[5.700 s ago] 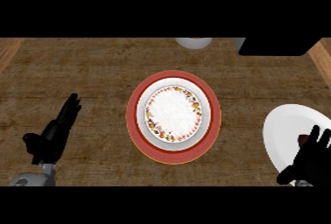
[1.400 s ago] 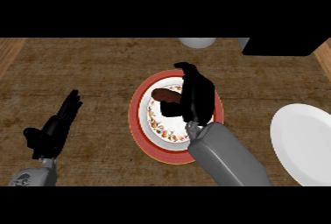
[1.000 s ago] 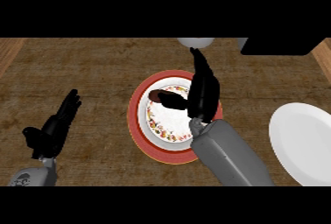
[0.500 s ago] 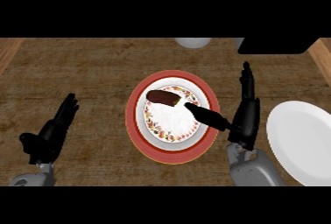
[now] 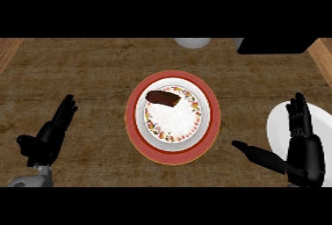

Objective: Pick the sweet potato from the plate and place it in the plate

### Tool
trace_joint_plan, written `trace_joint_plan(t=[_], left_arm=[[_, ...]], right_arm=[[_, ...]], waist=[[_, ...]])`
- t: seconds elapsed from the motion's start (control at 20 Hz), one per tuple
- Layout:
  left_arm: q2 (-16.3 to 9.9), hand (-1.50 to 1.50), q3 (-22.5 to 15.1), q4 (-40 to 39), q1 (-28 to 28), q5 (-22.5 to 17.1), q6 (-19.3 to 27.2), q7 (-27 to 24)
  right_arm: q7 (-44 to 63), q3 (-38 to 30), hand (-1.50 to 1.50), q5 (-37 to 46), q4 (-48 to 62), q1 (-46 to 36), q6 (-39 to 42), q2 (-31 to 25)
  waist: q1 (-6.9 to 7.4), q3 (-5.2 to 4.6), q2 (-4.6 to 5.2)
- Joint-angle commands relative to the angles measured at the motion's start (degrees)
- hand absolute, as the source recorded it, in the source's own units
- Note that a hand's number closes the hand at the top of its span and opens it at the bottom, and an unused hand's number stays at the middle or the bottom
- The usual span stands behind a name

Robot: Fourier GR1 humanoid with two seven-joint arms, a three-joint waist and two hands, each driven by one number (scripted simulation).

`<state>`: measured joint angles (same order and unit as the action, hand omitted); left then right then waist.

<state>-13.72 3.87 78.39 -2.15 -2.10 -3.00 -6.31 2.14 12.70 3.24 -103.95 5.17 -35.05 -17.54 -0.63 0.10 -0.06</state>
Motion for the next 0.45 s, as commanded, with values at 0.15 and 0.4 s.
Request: trace_joint_plan(t=[0.15, 0.4], left_arm=[[-0.1, 0.0, 1.1, -0.5, 1.5, 0.5, -2.0, -2.2], [3.3, 0.0, -0.7, -1.8, -2.3, 3.4, 1.7, -0.5]], right_arm=[[-11.4, -8.2, -1.5, -6.8, 3.6, 6.6, 10.7, -2.2], [-22.8, -12.8, -1.5, -8.3, 14.7, 6.1, 14.4, -0.3]], waist=[[0.48, -0.09, 0.01], [0.48, -0.08, 0.06]])
